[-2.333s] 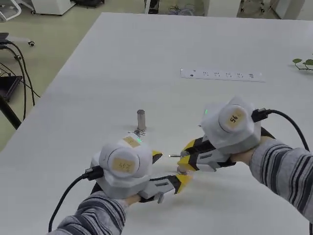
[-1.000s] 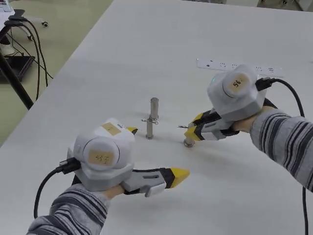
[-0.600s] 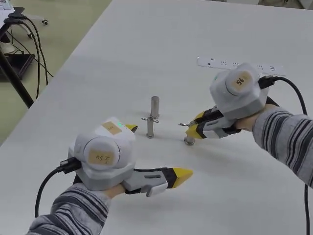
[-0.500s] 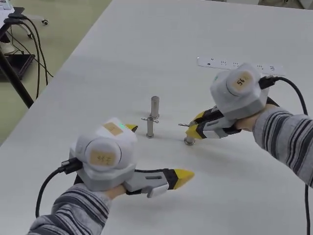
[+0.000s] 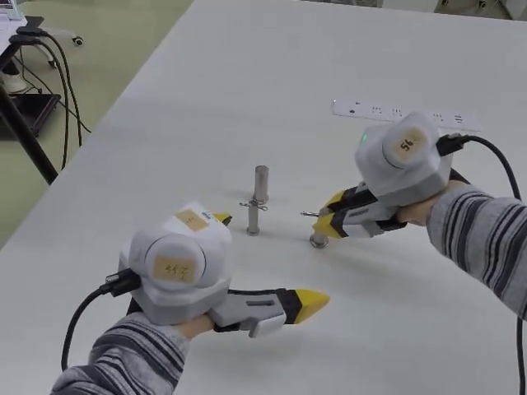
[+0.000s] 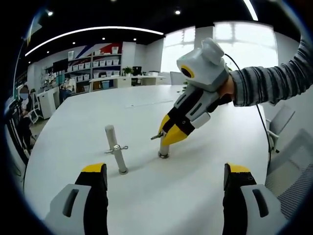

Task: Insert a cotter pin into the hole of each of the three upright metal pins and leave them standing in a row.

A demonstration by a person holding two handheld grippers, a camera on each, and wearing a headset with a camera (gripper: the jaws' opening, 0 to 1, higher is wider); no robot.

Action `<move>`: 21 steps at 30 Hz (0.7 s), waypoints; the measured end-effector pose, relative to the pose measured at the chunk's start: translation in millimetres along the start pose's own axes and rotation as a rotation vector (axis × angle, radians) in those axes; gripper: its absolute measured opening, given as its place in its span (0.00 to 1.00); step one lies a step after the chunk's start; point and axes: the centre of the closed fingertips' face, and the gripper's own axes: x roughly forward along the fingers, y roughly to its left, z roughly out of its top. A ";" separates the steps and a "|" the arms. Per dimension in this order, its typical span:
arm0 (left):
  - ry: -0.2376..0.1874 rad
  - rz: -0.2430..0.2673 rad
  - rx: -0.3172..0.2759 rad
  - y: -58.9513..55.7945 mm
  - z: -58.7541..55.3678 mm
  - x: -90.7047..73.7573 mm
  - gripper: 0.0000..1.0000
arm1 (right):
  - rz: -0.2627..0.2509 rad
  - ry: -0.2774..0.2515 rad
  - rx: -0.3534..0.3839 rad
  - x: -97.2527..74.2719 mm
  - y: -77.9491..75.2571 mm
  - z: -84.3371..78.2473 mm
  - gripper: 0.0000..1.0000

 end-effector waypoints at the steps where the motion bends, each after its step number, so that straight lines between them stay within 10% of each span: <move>1: -0.001 0.000 0.002 0.0 0.2 -0.1 0.99 | -0.002 -0.002 0.001 0.2 -0.1 0.2 0.09; 9: -0.001 0.004 -0.010 1.8 0.6 -1.5 0.99 | -0.014 -0.009 0.019 -1.5 3.5 1.4 0.21; 21: -0.037 0.023 0.004 3.6 10.6 -3.4 0.99 | -0.031 -0.200 0.144 -4.9 -2.8 50.2 0.34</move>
